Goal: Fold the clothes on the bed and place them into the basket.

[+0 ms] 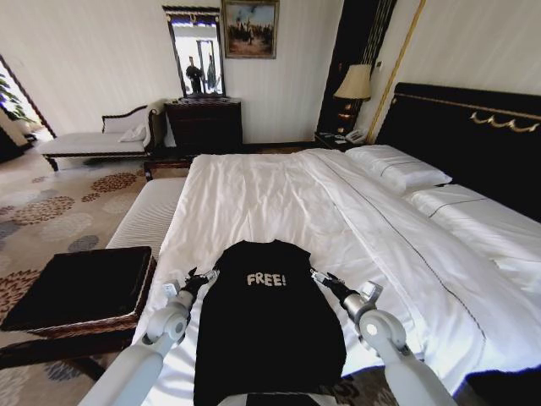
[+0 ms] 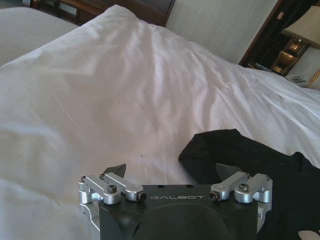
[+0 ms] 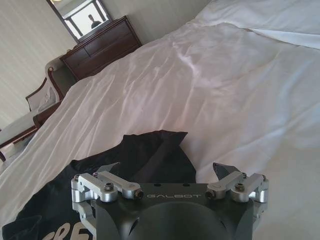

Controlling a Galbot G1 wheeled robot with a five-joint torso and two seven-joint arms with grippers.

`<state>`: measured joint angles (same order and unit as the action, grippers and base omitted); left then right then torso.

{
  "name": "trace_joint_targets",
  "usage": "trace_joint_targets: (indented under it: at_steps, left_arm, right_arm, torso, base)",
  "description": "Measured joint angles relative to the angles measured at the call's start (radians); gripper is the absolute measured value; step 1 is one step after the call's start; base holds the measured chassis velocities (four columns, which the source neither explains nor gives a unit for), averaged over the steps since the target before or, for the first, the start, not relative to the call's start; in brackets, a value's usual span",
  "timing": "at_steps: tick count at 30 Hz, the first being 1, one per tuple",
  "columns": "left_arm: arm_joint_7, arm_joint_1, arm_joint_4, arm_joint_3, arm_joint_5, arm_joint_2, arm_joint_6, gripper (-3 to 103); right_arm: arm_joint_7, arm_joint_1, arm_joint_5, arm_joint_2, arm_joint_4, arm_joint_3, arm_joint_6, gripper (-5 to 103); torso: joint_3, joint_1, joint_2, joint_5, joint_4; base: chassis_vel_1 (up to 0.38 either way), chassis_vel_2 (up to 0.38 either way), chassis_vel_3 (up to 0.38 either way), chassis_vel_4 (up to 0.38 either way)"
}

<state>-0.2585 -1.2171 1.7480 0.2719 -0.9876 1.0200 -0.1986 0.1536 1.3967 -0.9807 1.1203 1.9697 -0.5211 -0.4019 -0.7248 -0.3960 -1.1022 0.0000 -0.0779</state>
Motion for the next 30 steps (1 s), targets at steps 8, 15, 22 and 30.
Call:
trace_joint_targets:
  at_steps: [8,15,22,30]
  left_arm:
    - [0.034,0.056,-0.085,-0.017,-0.122,0.035,-0.001,94]
    - [0.045,0.088,-0.125,-0.021,-0.15,0.063,0.014,85]
    - [0.061,0.146,-0.19,-0.045,-0.151,0.086,0.015,52]
    - [0.061,0.18,-0.231,-0.064,-0.156,0.099,0.014,25]
  right_arm:
    - [0.011,0.01,-0.063,-0.009,0.023,-0.01,-0.027,100]
    - [0.016,0.015,-0.13,0.002,0.018,-0.024,-0.038,100]
    - [0.016,0.01,-0.128,0.005,0.012,-0.014,-0.043,100]
    - [0.018,0.008,-0.131,-0.013,0.008,-0.015,-0.044,100]
  torso:
    - [0.0,0.0,0.0,0.0001,0.0]
    - [0.0,0.0,0.0,0.0001,0.0]
    - [0.0,0.0,0.0,0.0,0.0]
    - [0.0,0.0,0.0,0.0001,-0.0001]
  base:
    - [0.0,0.0,0.0,0.0]
    - [0.0,0.0,0.0,0.0]
    - [0.0,0.0,0.0,0.0]
    - [0.0,0.0,0.0,0.0]
